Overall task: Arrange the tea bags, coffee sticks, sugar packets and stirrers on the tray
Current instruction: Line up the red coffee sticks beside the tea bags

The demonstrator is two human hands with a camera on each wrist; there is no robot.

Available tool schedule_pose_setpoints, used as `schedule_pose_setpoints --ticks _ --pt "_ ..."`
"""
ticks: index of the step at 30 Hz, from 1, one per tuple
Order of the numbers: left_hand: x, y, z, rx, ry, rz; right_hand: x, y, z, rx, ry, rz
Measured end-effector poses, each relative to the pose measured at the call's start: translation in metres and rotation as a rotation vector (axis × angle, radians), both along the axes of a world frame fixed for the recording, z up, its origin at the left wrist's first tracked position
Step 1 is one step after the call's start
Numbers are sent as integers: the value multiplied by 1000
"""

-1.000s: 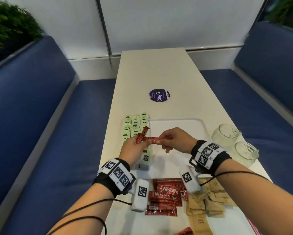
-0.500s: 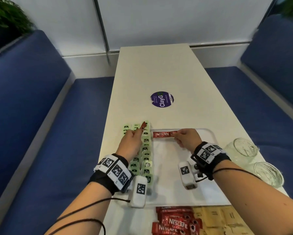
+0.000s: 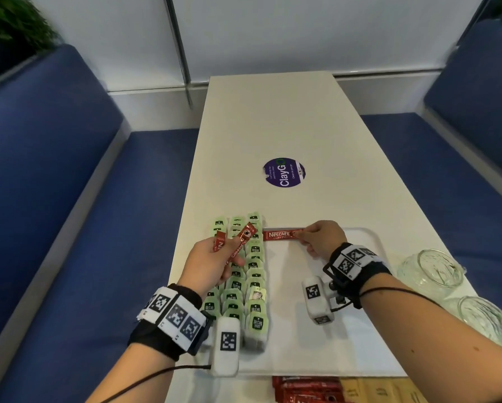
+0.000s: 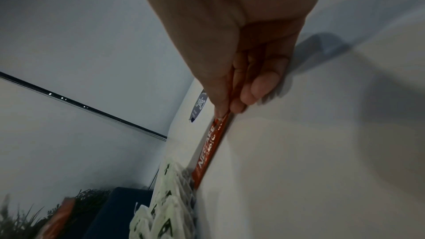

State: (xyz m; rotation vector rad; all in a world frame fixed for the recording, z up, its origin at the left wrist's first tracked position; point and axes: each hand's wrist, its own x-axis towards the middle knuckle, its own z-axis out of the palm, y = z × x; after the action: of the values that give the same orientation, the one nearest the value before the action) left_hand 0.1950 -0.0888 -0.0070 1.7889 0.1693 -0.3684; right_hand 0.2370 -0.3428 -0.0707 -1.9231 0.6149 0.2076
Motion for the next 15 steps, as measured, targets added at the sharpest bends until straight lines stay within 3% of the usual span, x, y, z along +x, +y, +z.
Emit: schedule_pose_setpoints --ticks 5,7,10,13,15 --pt "-5 -1 3 16 -13 -27 -17 4 17 1 -49 -58" --pt "-8 -4 7 53 -35 -59 -31 12 33 116 -129 -61" --pt "-13 -13 16 147 -76 -148 -56 26 59 382 -143 96" --pt "-18 -22 22 187 -104 -199 -74 34 70 372 -158 241" --pt "-21 -26 24 213 -116 -185 -83 36 71 359 -201 210"
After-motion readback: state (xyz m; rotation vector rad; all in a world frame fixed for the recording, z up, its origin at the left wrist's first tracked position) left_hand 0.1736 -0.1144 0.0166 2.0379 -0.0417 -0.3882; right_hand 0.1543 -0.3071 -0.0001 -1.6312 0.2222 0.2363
